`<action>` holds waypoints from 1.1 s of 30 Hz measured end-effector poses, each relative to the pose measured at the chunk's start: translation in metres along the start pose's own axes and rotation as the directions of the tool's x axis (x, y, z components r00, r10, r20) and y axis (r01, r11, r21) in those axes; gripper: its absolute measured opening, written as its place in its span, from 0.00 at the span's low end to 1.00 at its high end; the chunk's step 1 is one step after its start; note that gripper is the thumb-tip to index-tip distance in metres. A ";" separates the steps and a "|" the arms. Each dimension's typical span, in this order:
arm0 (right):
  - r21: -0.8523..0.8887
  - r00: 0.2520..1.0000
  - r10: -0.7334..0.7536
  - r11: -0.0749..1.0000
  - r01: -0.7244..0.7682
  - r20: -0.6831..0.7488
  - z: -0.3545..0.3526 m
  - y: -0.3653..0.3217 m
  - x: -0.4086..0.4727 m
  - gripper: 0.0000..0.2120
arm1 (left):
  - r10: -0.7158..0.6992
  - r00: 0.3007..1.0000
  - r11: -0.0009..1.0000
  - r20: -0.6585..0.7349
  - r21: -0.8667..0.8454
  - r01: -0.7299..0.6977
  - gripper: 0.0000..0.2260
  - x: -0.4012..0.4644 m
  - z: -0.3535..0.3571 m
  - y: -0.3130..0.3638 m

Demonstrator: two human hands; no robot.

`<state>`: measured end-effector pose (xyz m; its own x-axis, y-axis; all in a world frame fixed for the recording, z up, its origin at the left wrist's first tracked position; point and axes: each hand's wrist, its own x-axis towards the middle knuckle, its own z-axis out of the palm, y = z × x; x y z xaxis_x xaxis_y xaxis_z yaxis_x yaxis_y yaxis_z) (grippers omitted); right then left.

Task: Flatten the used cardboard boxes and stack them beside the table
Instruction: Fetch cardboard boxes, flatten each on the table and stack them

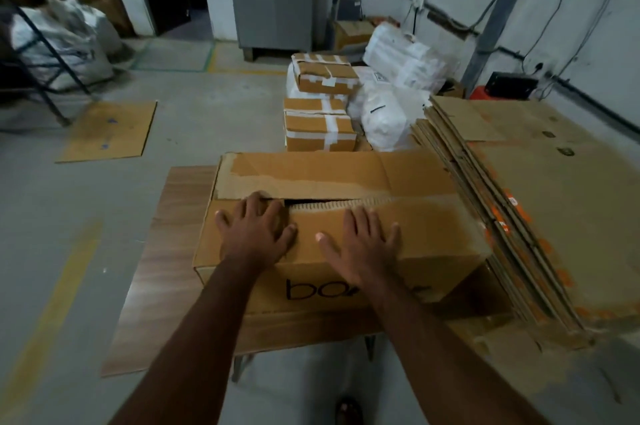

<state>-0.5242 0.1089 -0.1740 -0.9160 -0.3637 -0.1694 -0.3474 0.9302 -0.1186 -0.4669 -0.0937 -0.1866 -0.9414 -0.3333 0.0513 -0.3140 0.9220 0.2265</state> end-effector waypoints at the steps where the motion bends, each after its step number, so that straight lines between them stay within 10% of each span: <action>1: 0.008 1.000 0.004 1.000 -0.004 -0.006 0.004 -0.002 -0.003 0.42 | 0.011 1.000 1.000 -0.004 -0.009 -0.011 0.28 -0.002 0.001 -0.004; 16: 0.021 0.941 -0.293 0.954 0.301 -0.170 -0.014 0.013 0.057 0.40 | -0.268 0.961 0.963 -0.071 -0.027 0.267 0.26 -0.008 0.001 0.029; 25: -0.260 0.720 -0.582 0.813 0.520 -0.379 -0.005 -0.015 0.135 0.25 | -0.277 0.958 0.961 -0.069 -0.004 0.277 0.29 -0.010 0.006 0.028; 33: -0.097 0.539 -0.429 0.839 0.536 -0.725 0.008 -0.016 0.146 0.21 | -0.518 0.855 0.851 0.011 0.110 0.514 0.29 0.018 -0.018 0.056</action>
<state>-0.6510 0.0407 -0.2048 -0.4906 -0.5589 0.6686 -0.8018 0.5900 -0.0951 -0.4990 -0.0516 -0.1557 -0.6442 -0.7602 -0.0844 -0.7642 0.6351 0.1126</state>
